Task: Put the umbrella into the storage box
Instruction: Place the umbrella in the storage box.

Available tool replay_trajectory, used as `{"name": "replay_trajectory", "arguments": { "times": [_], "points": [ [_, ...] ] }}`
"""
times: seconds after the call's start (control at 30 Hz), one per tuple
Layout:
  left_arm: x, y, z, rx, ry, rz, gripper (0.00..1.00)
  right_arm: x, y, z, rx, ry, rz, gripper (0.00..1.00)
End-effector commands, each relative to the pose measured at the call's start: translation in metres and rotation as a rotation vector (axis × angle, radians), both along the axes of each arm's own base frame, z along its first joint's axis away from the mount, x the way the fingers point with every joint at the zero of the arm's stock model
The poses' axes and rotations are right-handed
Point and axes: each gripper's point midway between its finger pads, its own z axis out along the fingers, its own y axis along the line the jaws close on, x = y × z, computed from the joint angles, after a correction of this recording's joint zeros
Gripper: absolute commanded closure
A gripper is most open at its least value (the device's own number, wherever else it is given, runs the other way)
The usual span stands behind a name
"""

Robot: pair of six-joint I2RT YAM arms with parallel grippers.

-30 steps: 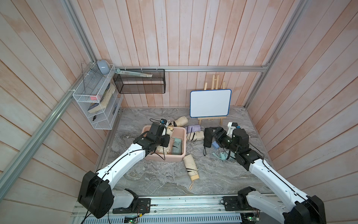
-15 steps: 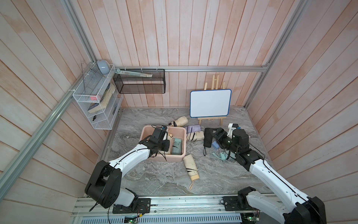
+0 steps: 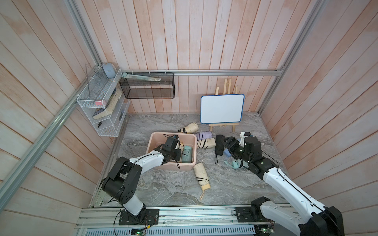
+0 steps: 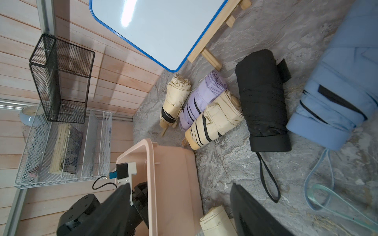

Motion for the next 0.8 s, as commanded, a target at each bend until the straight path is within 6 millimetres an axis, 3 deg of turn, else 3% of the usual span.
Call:
{"name": "replay_trajectory", "arguments": {
  "times": [0.0, 0.17, 0.27, 0.47, 0.77],
  "points": [
    [0.013, 0.001, 0.0, -0.012, -0.032, 0.045, 0.54, -0.004, -0.002, -0.013, -0.044, 0.049, 0.016, 0.18],
    [0.011, -0.003, 0.001, -0.036, -0.026, 0.035, 0.31, -0.006, 0.001, -0.028, -0.125, 0.093, 0.057, 0.16],
    [0.01, -0.003, 0.012, -0.047, -0.043, 0.031, 0.23, -0.008, 0.007, -0.036, -0.167, 0.11, 0.085, 0.15],
    [0.0, -0.002, 0.049, -0.117, -0.091, 0.038, 0.12, -0.021, 0.032, -0.06, -0.279, 0.147, 0.176, 0.13],
    [-0.021, 0.007, 0.103, -0.235, -0.166, 0.082, 0.07, -0.074, 0.066, -0.107, -0.413, 0.21, 0.337, 0.12]
  ]
}}
